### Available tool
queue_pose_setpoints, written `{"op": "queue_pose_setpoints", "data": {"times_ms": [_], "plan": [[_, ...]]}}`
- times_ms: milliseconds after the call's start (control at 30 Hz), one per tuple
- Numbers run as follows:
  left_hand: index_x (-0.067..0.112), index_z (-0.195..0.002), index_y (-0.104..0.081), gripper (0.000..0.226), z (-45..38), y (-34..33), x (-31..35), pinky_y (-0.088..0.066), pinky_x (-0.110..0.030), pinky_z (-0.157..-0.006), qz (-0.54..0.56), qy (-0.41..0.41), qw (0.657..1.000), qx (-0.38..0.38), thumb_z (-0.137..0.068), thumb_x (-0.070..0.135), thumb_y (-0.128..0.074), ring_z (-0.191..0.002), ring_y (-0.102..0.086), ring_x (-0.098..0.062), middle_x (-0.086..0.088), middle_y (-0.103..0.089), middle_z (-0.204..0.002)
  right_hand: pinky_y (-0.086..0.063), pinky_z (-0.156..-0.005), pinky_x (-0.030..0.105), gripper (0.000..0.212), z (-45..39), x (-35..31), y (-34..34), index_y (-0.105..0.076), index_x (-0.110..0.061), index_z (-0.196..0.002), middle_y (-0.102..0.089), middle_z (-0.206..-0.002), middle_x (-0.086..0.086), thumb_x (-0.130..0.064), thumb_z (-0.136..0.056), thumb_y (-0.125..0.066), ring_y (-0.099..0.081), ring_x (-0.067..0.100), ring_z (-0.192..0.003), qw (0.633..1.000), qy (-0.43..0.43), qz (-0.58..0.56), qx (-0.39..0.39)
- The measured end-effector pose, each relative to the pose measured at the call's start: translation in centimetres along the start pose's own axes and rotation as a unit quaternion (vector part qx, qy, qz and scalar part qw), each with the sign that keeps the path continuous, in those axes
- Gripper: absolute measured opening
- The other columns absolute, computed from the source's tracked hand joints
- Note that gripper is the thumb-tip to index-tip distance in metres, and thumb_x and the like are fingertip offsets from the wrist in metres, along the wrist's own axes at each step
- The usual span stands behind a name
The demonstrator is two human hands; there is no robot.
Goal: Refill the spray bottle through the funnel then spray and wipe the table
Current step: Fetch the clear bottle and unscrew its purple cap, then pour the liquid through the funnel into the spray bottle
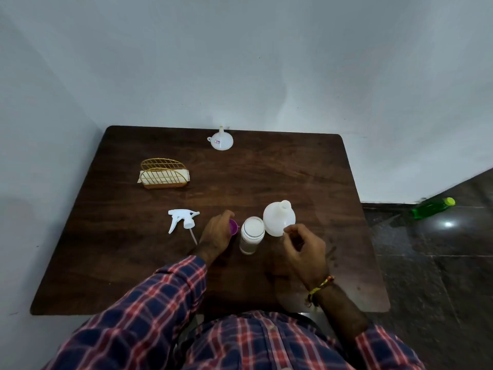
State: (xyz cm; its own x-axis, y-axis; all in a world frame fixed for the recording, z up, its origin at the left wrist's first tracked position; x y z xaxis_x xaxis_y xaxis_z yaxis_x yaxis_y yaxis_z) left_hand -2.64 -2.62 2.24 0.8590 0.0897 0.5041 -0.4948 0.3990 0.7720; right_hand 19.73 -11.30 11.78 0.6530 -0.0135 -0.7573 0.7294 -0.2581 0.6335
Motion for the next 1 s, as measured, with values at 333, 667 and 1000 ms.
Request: {"op": "queue_pose_setpoints", "data": {"times_ms": [333,667,1000], "plan": [[0.013,-0.149,-0.033,0.053,-6.1,4.3,-0.4,-0.025,-0.041,-0.118,-0.078,0.025,0.997,0.004,-0.101,0.031,-0.046,-0.145,-0.026,-0.029,-0.013,-0.03,-0.156,-0.056,-0.068,0.034,0.002,-13.0,-6.9,-0.2,-0.071,-0.013,-0.085,-0.069,-0.076,-0.004,-0.013,-0.083,-0.069,-0.063,0.01,-0.068,0.991,0.091,0.072,-0.067],[0.023,-0.155,-0.013,0.078,-10.8,3.4,-3.8,-0.028,-0.053,-0.114,-0.181,0.078,0.968,-0.152,-0.093,0.032,-0.061,-0.146,-0.009,-0.045,-0.013,-0.003,-0.162,-0.05,-0.096,0.034,0.033,-24.7,-9.0,-13.5,-0.067,-0.013,-0.118,-0.069,-0.115,0.007,-0.021,-0.086,-0.067,-0.064,0.026,-0.109,0.925,0.095,0.218,-0.297],[0.023,-0.154,-0.016,0.078,-11.9,2.5,-4.6,-0.029,-0.057,-0.112,-0.147,0.095,0.971,-0.163,-0.092,0.025,-0.064,-0.146,-0.004,-0.045,-0.012,-0.002,-0.162,-0.039,-0.108,0.053,0.069,-32.6,-6.7,-26.4,-0.033,-0.031,-0.148,-0.026,-0.15,0.02,-0.039,-0.085,-0.062,-0.041,0.046,-0.13,0.844,0.103,0.358,-0.385]]}}
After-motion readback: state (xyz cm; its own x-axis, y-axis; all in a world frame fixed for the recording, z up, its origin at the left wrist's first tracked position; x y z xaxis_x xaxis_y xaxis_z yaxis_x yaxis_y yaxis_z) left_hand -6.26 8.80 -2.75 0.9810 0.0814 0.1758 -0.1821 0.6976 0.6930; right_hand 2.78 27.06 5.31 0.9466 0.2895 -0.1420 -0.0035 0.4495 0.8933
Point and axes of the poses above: each hand's wrist, its own z-axis away from the middle knuckle, its own y-axis out of the back of the hand, x = y × z, the point moved 6 cm from there along -z, towards the middle knuckle
